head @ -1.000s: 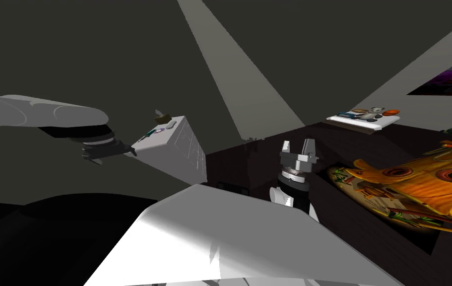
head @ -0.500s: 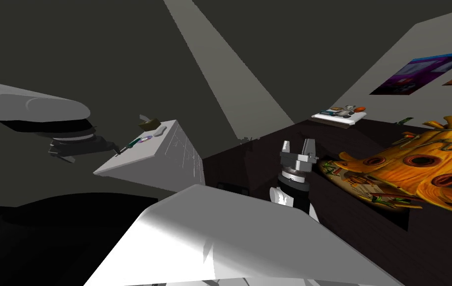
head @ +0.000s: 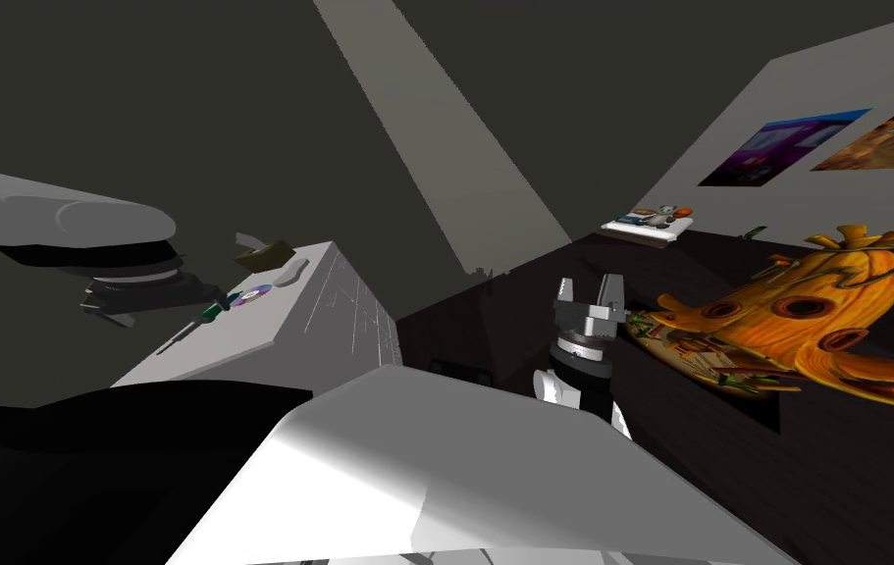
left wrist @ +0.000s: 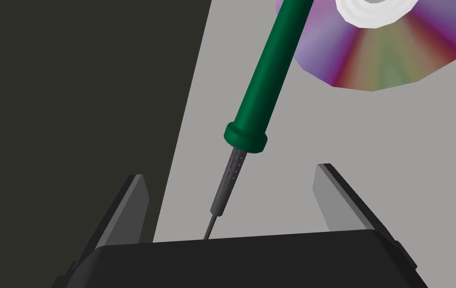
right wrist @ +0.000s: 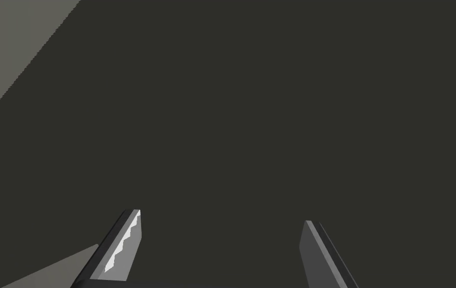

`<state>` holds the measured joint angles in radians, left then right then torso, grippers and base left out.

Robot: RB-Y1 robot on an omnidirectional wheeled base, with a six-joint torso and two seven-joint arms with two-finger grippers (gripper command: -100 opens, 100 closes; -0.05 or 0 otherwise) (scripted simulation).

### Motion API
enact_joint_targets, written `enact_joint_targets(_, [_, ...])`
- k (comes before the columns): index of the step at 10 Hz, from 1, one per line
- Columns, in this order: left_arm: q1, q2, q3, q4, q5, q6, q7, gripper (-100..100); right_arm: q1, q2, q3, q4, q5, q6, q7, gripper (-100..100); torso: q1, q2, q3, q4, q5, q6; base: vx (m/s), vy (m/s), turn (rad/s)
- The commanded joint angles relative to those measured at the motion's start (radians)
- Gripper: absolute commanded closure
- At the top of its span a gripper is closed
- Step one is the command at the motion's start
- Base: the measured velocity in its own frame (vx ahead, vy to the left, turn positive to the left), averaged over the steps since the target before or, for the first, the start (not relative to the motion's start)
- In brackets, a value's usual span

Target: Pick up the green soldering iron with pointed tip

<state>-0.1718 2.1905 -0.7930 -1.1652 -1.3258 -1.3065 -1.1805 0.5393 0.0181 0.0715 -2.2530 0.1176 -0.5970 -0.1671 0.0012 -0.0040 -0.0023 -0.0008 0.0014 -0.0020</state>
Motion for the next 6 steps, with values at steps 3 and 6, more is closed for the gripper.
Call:
enact_joint_targets(3, [0.010, -0.021, 0.000, 0.003, -0.009, 0.019, 0.010, 100, 0.000, 0.000, 0.000, 0.000, 0.000, 0.000, 0.000, 0, -0.001, 0.005, 0.003, 0.001, -0.001, 0.000, -0.023, 0.008, -0.003])
enact_joint_targets(6, [0.010, -0.020, 0.000, 0.003, -0.009, 0.019, 0.010, 100, 0.000, 0.000, 0.000, 0.000, 0.000, 0.000, 0.000, 0, -0.002, 0.004, 0.002, 0.001, -0.001, 0.000, 0.000, 0.000, 0.000])
